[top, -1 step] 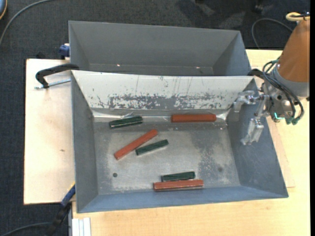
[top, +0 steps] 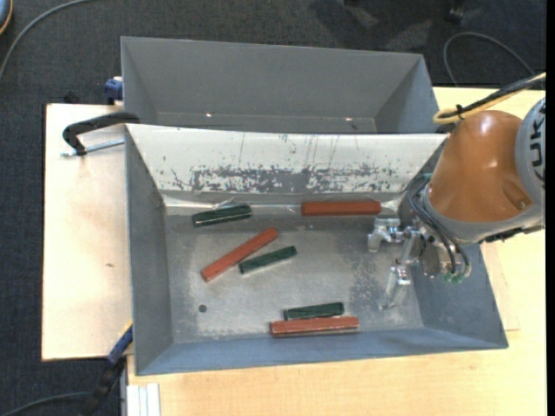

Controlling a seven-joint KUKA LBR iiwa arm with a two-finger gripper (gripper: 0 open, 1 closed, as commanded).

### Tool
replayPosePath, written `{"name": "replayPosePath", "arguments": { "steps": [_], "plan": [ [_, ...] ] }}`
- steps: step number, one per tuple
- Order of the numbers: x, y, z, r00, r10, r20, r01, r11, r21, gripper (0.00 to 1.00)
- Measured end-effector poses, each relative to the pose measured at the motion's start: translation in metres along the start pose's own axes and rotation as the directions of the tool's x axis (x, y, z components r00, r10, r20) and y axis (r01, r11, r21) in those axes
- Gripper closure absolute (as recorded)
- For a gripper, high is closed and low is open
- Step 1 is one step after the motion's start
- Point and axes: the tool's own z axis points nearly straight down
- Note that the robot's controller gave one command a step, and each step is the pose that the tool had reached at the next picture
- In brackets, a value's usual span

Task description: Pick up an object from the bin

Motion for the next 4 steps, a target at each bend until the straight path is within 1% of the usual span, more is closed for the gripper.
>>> {"name": "replayPosePath", "arguments": {
  "steps": [1,2,3,4],
  "plan": [
    [-0.011,0.066,-0.035,0.998,0.052,0.018,-0.052,0.999,-0.002,0.0],
    [-0.002,0.127,0.058,0.995,0.096,0.003,-0.096,0.995,0.0,0.0],
    [-0.08,0.205,0.063,0.999,-0.033,0.018,0.033,0.999,0.0,0.0],
    [-0.055,0.269,0.032,0.999,0.044,0.015,-0.044,0.999,-0.004,0.0]
  ]
}}
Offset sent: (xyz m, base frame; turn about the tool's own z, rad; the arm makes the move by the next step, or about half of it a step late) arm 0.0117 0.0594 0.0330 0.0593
